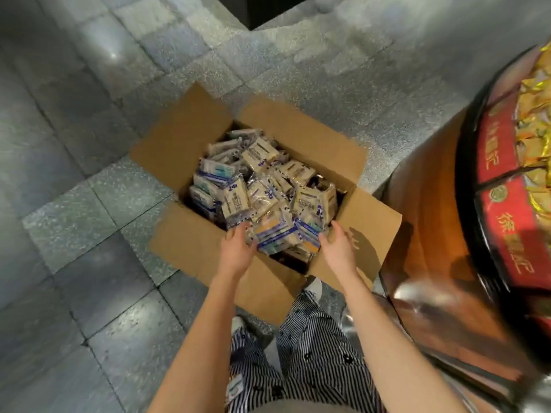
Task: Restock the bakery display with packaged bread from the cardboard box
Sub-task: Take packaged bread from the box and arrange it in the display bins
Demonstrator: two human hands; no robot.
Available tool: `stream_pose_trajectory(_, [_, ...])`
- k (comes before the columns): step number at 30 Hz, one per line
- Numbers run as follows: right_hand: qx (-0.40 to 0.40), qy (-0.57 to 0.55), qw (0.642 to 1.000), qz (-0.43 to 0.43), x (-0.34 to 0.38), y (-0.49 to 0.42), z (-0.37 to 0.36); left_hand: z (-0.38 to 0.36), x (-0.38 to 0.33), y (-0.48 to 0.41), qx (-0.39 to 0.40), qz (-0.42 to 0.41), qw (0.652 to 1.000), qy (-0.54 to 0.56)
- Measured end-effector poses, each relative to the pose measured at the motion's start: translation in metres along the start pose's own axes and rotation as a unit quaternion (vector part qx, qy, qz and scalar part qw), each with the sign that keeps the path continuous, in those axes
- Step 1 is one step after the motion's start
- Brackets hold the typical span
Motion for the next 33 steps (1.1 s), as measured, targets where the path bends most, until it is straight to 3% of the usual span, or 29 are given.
stream_pose_trajectory(8, [0.068,-0.008,0.997,-0.034,-0.001,-0.096,-0.022,-0.027,0.009,-0.073,-0.048,0.131,0.989,0.054])
stream_pose_trajectory(14, [0.075,-0.067,0.992,-0.070,-0.010,-0.149,-0.053,-0.039,0.022,-0.123,-0.075,0.166,0.981,0.058])
stream_pose_trajectory(22, [0.124,-0.127,0.978,-0.107,-0.015,-0.183,-0.088,-0.070,0.033,-0.153,-0.040,0.220,0.973,0.048])
stream_pose_trajectory(33, [0.077,-0.179,0.962,-0.193,-0.031,-0.177,-0.101,-0.076,0.050,-0.150,-0.066,0.260,0.963,0.036])
Point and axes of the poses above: each hand's wrist, its own y-axis away from the middle knuckle, its own z-axis out of the back of the hand, x = y × z, the point moved 7 cm from there along -y, towards the middle knuckle, and after that the axes turned 11 degrees about -x, right-handed, at the moved point
